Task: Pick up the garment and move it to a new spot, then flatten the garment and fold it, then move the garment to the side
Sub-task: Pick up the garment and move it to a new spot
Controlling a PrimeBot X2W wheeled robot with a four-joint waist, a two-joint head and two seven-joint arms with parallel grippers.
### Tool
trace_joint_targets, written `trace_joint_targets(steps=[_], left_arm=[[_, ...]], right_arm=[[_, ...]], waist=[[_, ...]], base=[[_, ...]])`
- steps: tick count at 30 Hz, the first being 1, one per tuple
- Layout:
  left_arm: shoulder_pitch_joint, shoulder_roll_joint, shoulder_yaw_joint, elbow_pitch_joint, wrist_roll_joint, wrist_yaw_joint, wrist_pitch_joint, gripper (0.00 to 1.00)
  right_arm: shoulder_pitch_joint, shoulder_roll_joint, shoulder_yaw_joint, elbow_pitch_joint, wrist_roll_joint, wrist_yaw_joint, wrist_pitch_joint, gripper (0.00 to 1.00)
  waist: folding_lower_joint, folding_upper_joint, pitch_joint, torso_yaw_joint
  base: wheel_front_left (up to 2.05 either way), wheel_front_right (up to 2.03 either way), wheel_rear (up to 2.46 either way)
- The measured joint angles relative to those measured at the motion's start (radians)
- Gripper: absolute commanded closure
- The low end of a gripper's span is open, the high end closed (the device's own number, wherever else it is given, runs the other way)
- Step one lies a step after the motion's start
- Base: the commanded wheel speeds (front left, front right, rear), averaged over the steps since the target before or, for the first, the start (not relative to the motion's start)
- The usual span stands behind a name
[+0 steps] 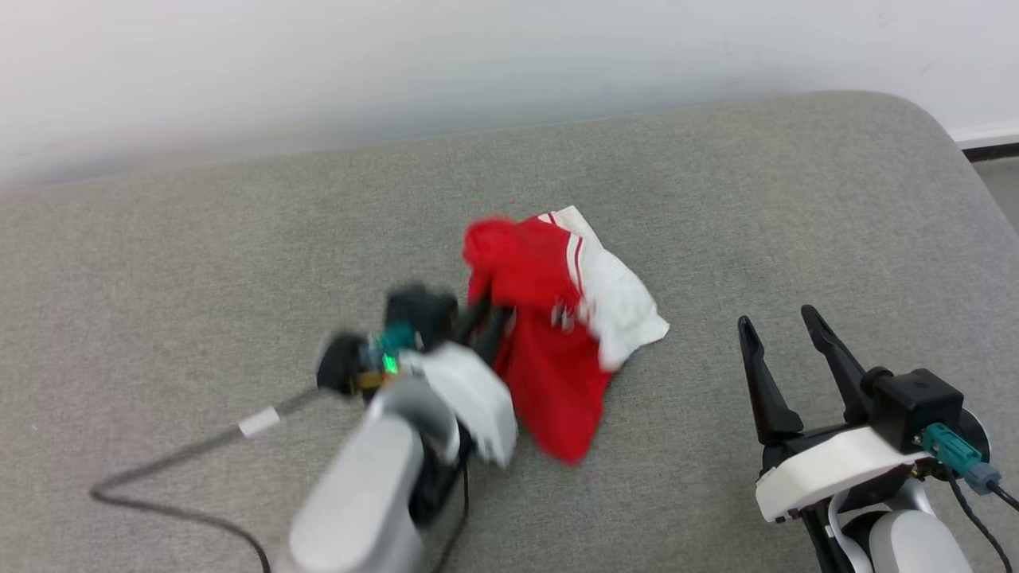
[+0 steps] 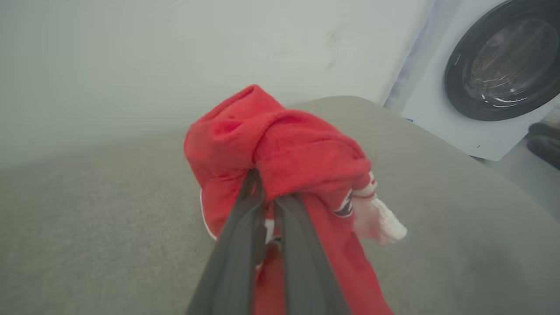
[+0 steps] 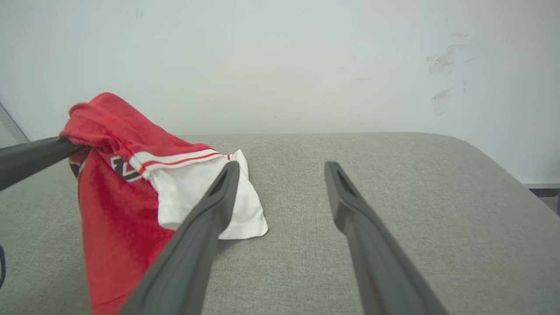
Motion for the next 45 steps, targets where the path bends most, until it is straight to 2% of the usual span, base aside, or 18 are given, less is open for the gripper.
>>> trace_joint_targets(steps=[5, 6, 8, 9, 10, 18, 31, 39, 45], left_arm=[[0.133, 0.0, -0.058, 0.031, -0.004, 0.024, -0.005, 1.0], [0.156, -0.001, -0.066, 0.037, -0.01, 0.027, -0.002, 0.92], [0.196, -0.001, -0.08, 0.044, -0.017, 0.032, 0.001, 0.42], [0.208, 0.0, -0.085, 0.045, -0.025, 0.033, 0.003, 0.42], [0.216, -0.001, -0.09, 0.043, -0.026, 0.038, -0.001, 0.0], [0.224, 0.014, -0.088, -0.071, 0.023, 0.114, -0.096, 0.0], [0.256, 0.133, 0.052, -0.263, 0.023, 0.246, -0.112, 0.0], [0.349, 0.21, 0.113, -0.339, -0.007, 0.278, -0.076, 0.0], [0.381, 0.215, 0.109, -0.372, -0.014, 0.287, -0.064, 0.0]], right_arm=[[0.004, 0.002, -0.009, 0.003, 0.006, 0.0, -0.002, 0.0], [0.005, 0.002, -0.01, 0.004, 0.006, 0.0, -0.002, 0.0], [0.006, 0.003, -0.013, 0.005, 0.007, 0.0, -0.002, 0.0], [0.007, 0.004, -0.015, 0.005, 0.007, 0.0, -0.002, 0.0], [0.008, 0.004, -0.018, 0.005, 0.007, 0.0, -0.001, 0.0], [0.029, 0.005, -0.041, 0.003, 0.01, 0.0, 0.008, 0.0], [0.069, 0.006, -0.072, -0.006, 0.006, 0.0, 0.034, 0.0], [0.108, 0.006, -0.082, -0.008, 0.006, 0.0, 0.049, 0.0], [0.112, 0.006, -0.08, -0.013, 0.006, 0.0, 0.054, 0.0]], waist=[[0.0, 0.0, 0.002, 0.018], [0.0, 0.0, 0.001, 0.023], [0.0, 0.0, -0.001, 0.035], [0.0, 0.0, -0.002, 0.04], [0.0, 0.0, -0.004, 0.047], [0.0, 0.0, -0.031, 0.095], [0.0, 0.0, -0.09, 0.123], [0.0, 0.0, -0.119, 0.12], [0.0, 0.0, -0.129, 0.123]], base=[[0.0, 0.0, 0.0], [0.0, 0.0, 0.0], [0.0, 0.0, 0.0], [0.0, 0.0, 0.0], [0.0, 0.0, 0.0], [0.0, 0.0, 0.0], [0.0, 0.0, 0.0], [0.0, 0.0, 0.0], [0.0, 0.0, 0.0]])
